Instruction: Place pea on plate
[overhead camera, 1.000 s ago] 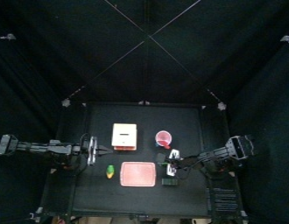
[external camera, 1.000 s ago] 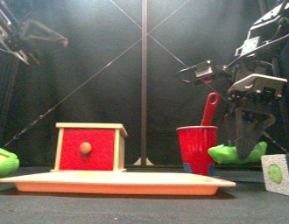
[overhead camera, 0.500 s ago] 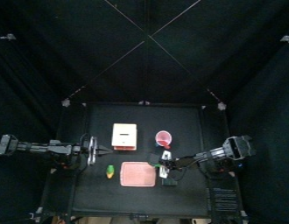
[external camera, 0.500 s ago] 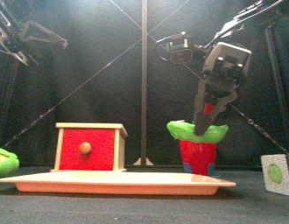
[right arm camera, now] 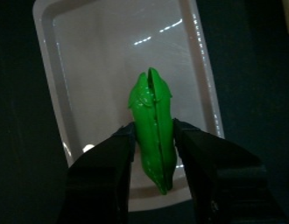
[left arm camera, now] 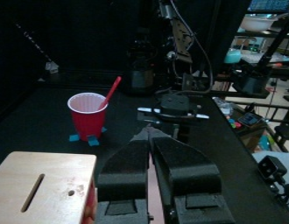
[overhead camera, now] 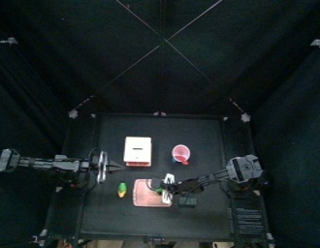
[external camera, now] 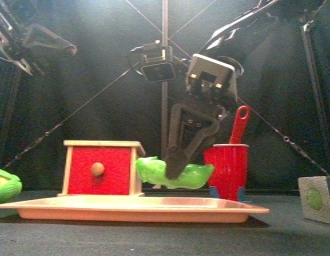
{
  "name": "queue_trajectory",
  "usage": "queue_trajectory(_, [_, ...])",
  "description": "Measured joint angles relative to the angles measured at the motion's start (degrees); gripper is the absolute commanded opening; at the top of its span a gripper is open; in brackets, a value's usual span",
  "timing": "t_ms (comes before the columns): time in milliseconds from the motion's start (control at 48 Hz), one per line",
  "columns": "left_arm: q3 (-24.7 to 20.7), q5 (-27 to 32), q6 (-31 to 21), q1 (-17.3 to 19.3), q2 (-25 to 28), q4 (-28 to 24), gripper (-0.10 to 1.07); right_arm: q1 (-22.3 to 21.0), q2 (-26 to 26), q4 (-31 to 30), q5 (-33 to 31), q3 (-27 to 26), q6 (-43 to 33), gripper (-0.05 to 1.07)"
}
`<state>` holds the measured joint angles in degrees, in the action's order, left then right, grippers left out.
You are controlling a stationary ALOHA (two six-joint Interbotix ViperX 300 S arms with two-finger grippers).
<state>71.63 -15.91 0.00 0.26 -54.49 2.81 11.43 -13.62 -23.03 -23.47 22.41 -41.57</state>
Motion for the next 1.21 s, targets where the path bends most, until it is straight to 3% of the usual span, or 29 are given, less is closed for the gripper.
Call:
queue_trajectory(354, [0.18, 0.0, 0.0, 0.0, 0.0, 0.0, 0.42, 0.26, -3.34, 0.18, 0.09, -3.6, 0.09, 0.69])
queue_trajectory(708, [0.26, 0.0, 0.0, 0.18, 0.0, 0.0, 0.42, 0.18, -3.43, 0.18, 0.09, -3.69, 0.0, 0.93])
queue_trajectory(1208, [0.26, 0.0, 0.0, 0.26, 0.0, 0.0, 0.42, 0.18, -3.25, 0.18, -0.44, -3.87, 0.0, 0.94])
